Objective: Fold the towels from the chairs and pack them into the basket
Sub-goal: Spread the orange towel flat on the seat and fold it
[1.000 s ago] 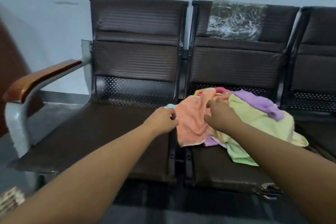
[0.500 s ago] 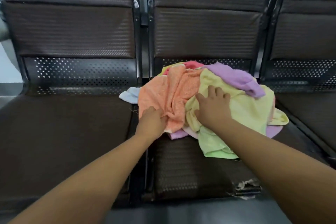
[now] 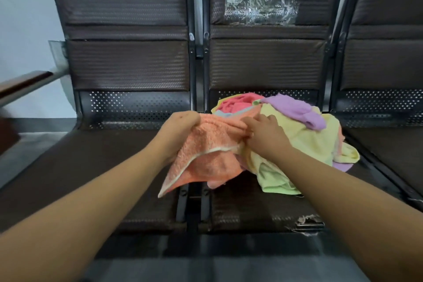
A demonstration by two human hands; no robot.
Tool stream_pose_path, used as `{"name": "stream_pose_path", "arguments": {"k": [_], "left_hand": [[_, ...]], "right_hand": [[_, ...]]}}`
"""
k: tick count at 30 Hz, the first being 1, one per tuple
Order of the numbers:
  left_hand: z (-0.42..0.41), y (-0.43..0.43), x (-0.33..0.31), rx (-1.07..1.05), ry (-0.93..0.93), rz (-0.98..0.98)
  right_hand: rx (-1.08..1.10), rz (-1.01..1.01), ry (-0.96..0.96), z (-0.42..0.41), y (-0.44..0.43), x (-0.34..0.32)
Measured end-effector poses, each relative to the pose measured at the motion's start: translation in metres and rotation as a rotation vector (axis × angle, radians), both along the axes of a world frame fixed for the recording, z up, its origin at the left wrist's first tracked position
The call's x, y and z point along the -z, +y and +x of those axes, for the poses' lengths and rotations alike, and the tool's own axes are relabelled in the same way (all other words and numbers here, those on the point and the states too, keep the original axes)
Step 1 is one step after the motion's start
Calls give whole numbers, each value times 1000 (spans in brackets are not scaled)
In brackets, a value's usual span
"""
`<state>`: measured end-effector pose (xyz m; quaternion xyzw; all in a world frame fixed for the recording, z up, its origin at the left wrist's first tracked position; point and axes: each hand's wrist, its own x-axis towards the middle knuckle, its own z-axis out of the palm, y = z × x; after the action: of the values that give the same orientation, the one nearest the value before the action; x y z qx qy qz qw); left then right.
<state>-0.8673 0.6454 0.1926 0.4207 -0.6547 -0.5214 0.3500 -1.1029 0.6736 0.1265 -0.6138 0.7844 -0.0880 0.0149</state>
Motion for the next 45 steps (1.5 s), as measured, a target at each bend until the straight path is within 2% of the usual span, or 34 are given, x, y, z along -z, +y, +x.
{"name": "stream_pose_path", "arguments": {"k": [2,7,10,12,17,20,23,25,31,35,39,41,43,44,45], "left_hand": [[13,8,3,3,6,35],[26,23,26,-55,-221,-55],[14,17,34,0,-234,74],[-5,13,37,69,-158,189],[-56,7,53,231,-247,159],[-70,0,59,306,-317,59],[-68,-5,52,209,-499,-224],[-56,-9,48,160,-541,-339],[-8,-4,37,141,-503,-409],[24,1,39,110,-484,-369],[45,2,36,73,-330,-268],[49,2,35,21,-415,-372],[53,5,30,-101,-632,-608],[55,5,27,-146,-664,-672],[57,3,25,-164,-642,-657]], "right_hand": [[34,45,31,-9,12,8],[73,-13,-10,-5,20,3],[3,-185,-32,5,21,-11],[-46,-291,-102,9,24,-16],[-210,-316,-217,17,31,-6],[-158,-265,-230,8,30,0],[-96,-241,-235,-1,27,6],[-57,-214,-214,-3,23,9],[-54,23,-72,-7,19,26],[-14,45,-34,-6,20,23],[31,-3,-12,2,22,20],[50,12,-21,7,23,16],[62,57,20,9,25,15],[66,80,54,8,25,16],[63,95,82,7,27,19]]}}
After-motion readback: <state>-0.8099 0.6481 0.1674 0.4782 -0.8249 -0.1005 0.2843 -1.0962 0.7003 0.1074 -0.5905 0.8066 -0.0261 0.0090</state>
